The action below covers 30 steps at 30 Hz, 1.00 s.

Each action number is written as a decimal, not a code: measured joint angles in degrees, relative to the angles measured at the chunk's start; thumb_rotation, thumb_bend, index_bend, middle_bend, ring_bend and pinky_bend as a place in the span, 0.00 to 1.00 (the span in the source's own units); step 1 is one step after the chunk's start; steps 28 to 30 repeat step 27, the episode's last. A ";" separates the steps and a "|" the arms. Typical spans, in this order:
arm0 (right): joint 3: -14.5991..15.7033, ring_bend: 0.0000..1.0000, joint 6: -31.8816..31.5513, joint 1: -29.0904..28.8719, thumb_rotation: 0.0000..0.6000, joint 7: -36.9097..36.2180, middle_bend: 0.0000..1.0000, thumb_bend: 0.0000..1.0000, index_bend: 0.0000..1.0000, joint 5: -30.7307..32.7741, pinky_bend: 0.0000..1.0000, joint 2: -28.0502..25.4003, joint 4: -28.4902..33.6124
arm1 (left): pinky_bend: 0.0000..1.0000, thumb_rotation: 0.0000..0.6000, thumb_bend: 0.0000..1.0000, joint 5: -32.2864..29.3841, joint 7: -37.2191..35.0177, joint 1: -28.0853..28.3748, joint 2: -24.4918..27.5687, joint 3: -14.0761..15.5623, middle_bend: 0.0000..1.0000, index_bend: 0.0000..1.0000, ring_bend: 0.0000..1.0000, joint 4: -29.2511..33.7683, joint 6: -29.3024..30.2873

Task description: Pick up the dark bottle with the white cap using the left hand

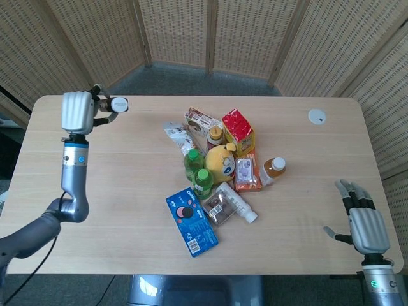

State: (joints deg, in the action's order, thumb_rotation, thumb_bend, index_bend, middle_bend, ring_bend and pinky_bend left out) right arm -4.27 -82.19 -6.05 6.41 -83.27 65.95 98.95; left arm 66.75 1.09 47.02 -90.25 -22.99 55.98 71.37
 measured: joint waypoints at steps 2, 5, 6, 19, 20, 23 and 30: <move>0.09 0.00 0.00 -0.04 1.00 0.31 0.00 0.00 0.00 -0.18 0.00 0.17 0.18 | 0.84 1.00 0.07 -0.28 2.54 -2.60 5.11 0.47 1.00 0.91 0.83 7.18 0.61; 0.30 0.00 0.01 -0.09 1.00 0.77 0.00 0.00 0.00 -0.57 0.00 0.40 0.54 | 0.85 1.00 0.07 -0.73 5.72 -6.39 12.50 1.26 1.00 0.91 0.83 16.57 1.30; 0.38 0.00 -0.02 -0.10 1.00 0.98 0.00 0.00 0.00 -0.70 0.00 0.47 0.63 | 0.85 1.00 0.06 -0.83 6.59 -7.53 14.72 1.51 1.00 0.91 0.83 19.12 1.54; 0.93 0.00 -0.72 0.20 1.00 1.14 0.00 0.00 0.00 -1.94 0.00 0.01 1.64 | 0.85 1.00 0.06 -0.56 10.89 -19.77 34.00 3.92 1.00 0.92 0.83 39.35 6.83; 0.96 0.00 -0.78 0.24 1.00 1.14 0.00 0.00 0.00 -2.01 0.00 -0.04 1.70 | 0.85 1.00 0.06 -0.47 10.67 -20.37 34.70 4.04 1.00 0.92 0.83 39.91 7.19; 1.01 0.00 -0.91 0.31 1.00 1.13 0.00 0.00 0.00 -2.15 0.00 -0.14 1.73 | 0.85 1.00 0.06 -0.20 10.05 -21.49 35.99 4.30 1.00 0.92 0.83 40.78 7.87; 1.07 0.00 -0.89 0.31 1.00 1.32 0.00 0.00 0.00 -2.24 0.00 -0.07 1.70 | 0.85 1.00 0.07 0.24 9.56 -22.40 36.94 4.63 1.00 0.92 0.83 41.17 8.33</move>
